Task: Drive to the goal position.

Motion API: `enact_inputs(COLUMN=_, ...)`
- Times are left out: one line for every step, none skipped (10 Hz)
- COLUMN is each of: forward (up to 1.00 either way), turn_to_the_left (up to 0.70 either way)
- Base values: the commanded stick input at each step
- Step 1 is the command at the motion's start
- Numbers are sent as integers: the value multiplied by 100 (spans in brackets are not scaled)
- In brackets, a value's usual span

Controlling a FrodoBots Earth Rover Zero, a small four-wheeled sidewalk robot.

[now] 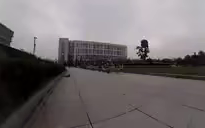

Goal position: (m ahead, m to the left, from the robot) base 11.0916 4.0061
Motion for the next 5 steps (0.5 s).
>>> enact_inputs(forward=0, turn_to_the_left=0)
enact_inputs(forward=0, turn_to_the_left=0)
enact_inputs(forward=0, turn_to_the_left=0)
enact_inputs(forward=0, turn_to_the_left=0)
enact_inputs(forward=0, turn_to_the_left=0)
